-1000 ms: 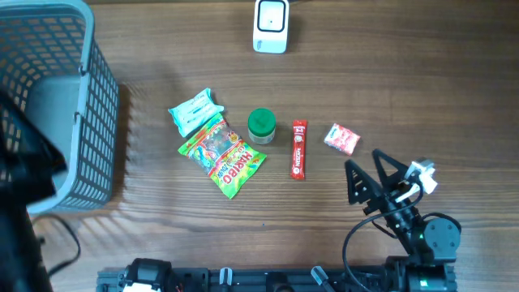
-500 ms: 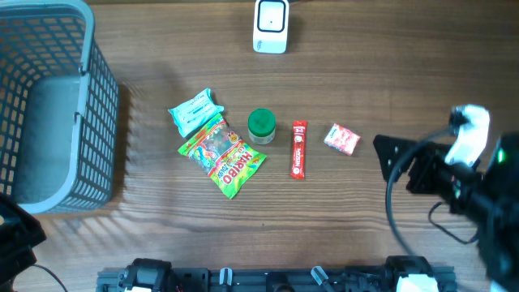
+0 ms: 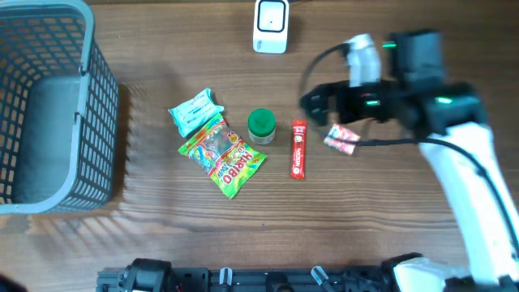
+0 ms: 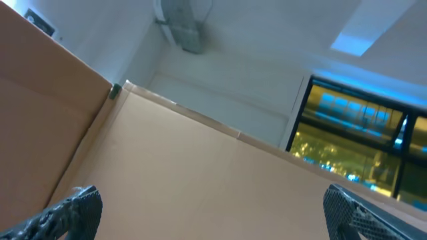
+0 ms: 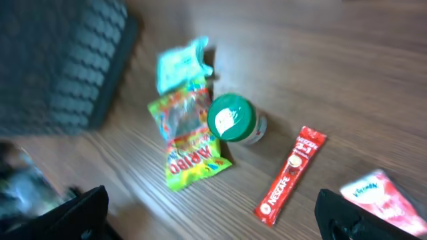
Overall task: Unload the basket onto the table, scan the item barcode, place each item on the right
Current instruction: 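Move the right gripper over the green-lidded jar, then grasp the green-lidded jar with the right gripper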
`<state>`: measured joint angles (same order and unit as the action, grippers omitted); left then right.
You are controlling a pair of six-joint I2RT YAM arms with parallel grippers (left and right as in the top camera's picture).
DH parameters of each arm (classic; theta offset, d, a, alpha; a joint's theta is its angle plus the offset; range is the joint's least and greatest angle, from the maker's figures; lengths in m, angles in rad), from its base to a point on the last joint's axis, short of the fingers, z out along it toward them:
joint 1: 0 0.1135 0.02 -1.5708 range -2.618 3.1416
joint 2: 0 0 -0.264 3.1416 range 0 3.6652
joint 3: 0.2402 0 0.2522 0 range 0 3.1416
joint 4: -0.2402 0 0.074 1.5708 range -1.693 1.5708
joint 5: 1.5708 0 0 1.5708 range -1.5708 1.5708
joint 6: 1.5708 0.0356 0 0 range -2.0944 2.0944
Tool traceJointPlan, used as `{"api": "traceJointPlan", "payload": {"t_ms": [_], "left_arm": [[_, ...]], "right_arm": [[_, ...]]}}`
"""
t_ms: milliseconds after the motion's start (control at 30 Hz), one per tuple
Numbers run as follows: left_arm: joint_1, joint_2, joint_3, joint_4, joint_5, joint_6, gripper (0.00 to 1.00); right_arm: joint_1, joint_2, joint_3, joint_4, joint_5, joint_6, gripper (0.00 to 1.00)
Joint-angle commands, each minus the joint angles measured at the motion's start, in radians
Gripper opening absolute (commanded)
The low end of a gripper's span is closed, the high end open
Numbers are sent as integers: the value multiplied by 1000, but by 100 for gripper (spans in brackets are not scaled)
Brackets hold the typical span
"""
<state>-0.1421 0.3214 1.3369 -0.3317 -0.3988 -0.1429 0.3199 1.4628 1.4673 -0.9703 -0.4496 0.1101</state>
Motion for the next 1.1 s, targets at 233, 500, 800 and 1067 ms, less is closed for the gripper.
{"api": "traceJointPlan", "payload": {"t_ms": [233,500,800,1067], "left_arm": [[69,-268,-299,212,-13,15,100],[135,-295,-349,230,3,0,100],[136,-296,-369,235,55,-4,100],[136,-296,-369,235,55,-26,100]], "right_arm": [[204,432,277,-47,348,-92,100],[267,539,281,-22,375,-157,100],[331,641,281,20,345,-162,100],[328,756,281,23,371,-188,99]]}}
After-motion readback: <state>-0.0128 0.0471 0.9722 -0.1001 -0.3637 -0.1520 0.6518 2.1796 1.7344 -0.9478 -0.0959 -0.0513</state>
